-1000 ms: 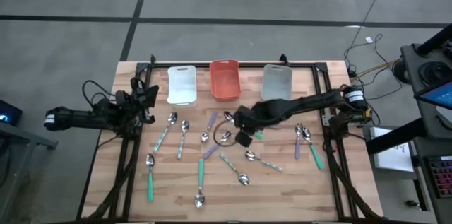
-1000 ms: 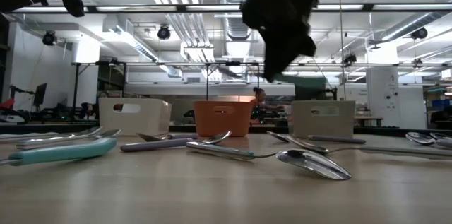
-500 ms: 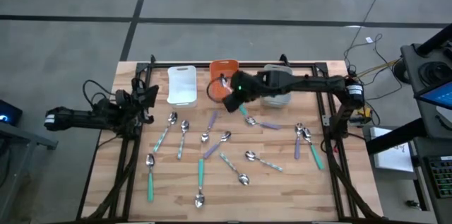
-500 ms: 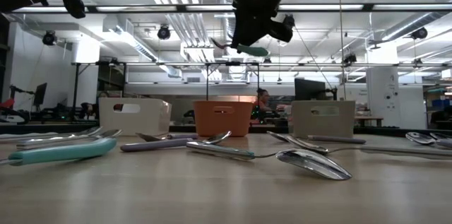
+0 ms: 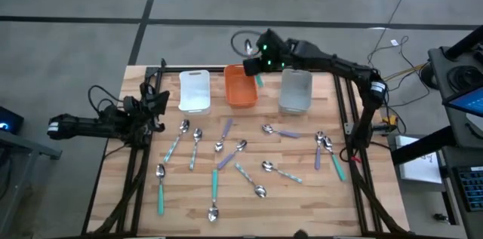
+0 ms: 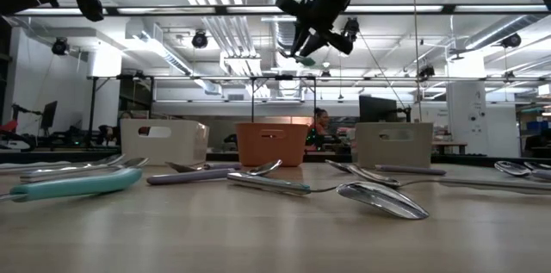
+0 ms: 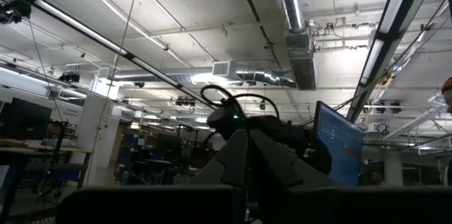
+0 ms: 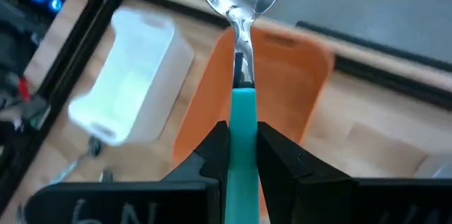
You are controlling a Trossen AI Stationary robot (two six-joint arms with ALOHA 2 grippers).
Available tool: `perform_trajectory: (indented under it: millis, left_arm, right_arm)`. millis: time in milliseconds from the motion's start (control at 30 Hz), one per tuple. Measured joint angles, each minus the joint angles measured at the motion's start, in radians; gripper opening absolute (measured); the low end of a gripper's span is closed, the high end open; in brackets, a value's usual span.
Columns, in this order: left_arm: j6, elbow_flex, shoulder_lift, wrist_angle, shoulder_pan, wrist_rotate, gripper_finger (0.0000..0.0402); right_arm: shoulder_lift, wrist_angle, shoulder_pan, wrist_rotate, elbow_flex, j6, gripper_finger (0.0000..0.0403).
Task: Sort silverware by color (type)
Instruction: Put the green spoon into the gray bin
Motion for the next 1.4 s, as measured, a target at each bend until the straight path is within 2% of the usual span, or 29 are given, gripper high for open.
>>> perform_trajectory:
  millis: [167, 400, 567, 700, 1100, 1400]
  left_arm:
    - [0.001, 0.0, 0.0, 0.0, 0.0, 0.0, 0.0]
    - [0.005, 0.0, 0.0, 0.0, 0.0, 0.0, 0.0]
    - [0.005, 0.0, 0.0, 0.0, 0.0, 0.0, 0.0]
    - [0.005, 0.001, 0.0, 0.0, 0.0, 0.0, 0.0]
    - [0.005, 0.001, 0.0, -0.009, 0.0, 0.0, 0.0]
    - [0.004, 0.001, 0.0, -0.008, 0.0, 0.0, 0.0]
  right_arm:
    - [0.028, -0.101, -0.098, -0.008, 0.061, -0.022, 0.0043]
    - [0.079, -0.346, -0.19, -0.009, 0.142, -0.064, 0.0041]
    - [0.092, -0.517, -0.223, -0.01, 0.121, -0.093, 0.0042]
    - [0.088, -0.594, -0.231, -0.06, 0.06, -0.11, 0.0042]
    - [0.062, -0.61, -0.228, -0.108, -0.134, -0.054, 0.0041]
    - [0.062, -0.574, -0.228, -0.07, -0.22, -0.016, 0.0041]
